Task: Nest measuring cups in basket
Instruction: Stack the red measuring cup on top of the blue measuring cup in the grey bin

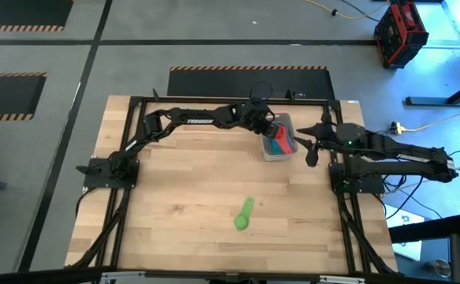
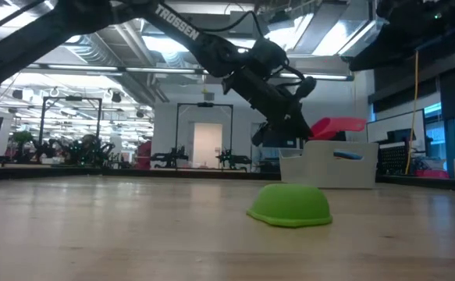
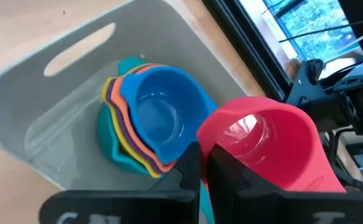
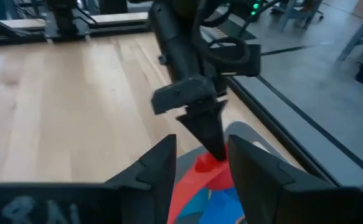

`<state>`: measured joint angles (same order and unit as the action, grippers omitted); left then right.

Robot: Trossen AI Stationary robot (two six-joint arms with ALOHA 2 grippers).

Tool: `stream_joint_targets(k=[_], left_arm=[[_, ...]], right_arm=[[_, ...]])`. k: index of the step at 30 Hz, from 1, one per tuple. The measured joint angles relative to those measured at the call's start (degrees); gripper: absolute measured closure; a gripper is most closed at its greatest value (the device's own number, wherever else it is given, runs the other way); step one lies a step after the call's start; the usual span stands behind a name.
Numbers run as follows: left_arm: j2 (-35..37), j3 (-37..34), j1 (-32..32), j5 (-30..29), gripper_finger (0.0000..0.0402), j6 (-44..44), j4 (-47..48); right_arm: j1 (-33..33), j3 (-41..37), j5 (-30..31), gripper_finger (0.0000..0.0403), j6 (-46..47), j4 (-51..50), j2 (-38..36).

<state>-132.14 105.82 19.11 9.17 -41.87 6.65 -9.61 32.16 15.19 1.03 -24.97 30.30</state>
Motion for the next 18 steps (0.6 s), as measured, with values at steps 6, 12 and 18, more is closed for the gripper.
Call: stream_joint_targets(k=[6, 12, 18], left_arm=[[0.00, 0.00, 0.03, -3.18, 0.0397, 0.28, -0.31], [-0.40, 0.01, 0.30, -4.99, 0.0397, 0.25, -0.84], [-0.94, 0.00, 0.24, -5.68, 0.0397, 0.02, -1.38]], right_arm=[[-0.04, -2.14, 6.32, 0.0254, -0.28, 1.95, 2.98], [-0.44, -4.21, 9.21, 0.0254, -4.21, 9.86, 6.63], [-3.78, -5.55, 9.24, 0.0254, -7.24, 17.41, 10.99]])
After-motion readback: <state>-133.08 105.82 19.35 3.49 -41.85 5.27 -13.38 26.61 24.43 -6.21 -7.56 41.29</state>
